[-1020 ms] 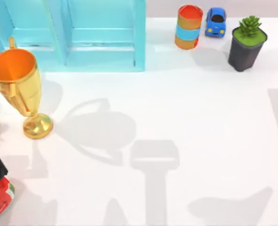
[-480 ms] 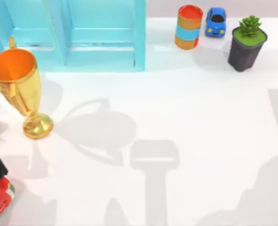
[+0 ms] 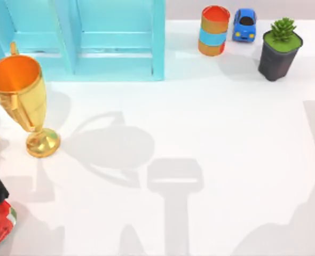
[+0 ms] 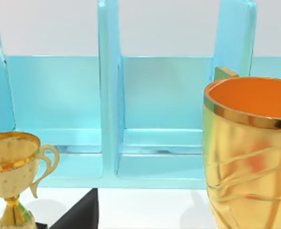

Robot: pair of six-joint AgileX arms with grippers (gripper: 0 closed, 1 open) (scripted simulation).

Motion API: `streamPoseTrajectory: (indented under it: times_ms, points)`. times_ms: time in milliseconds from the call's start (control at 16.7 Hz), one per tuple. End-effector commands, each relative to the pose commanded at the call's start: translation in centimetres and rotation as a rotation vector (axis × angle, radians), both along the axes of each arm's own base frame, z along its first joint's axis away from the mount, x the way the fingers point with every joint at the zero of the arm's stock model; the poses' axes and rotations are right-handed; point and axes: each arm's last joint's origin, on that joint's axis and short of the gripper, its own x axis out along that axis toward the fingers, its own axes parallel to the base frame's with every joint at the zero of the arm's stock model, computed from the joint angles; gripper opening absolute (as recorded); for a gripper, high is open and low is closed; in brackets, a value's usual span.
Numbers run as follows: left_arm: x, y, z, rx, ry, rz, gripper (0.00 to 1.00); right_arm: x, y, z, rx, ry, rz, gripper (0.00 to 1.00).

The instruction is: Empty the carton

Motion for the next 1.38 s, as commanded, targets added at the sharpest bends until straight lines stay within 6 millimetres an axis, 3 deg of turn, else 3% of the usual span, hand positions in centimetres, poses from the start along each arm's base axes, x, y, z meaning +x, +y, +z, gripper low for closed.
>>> streamPoseTrajectory:
  times_ms: [180, 660, 960, 1380]
  points:
    - [0.0, 0.0, 0.0, 0.000, 0.000, 0.000, 1.00, 0.1, -0.2, -1.3, 0.006, 0.009, -0.004, 1.00]
    - [0.0, 0.0, 0.0, 0.000, 0.000, 0.000, 1.00, 0.1, -0.3, -9.4, -0.001, -0.002, -0.003, 1.00]
    - [0.0, 0.0, 0.0, 0.000, 0.000, 0.000, 1.00, 0.0, -0.2, -10.0, 0.002, 0.002, -0.004, 1.00]
    - [0.0, 0.0, 0.0, 0.000, 0.000, 0.000, 1.00, 0.0, -0.2, -10.0, 0.002, 0.002, -0.004, 0.47]
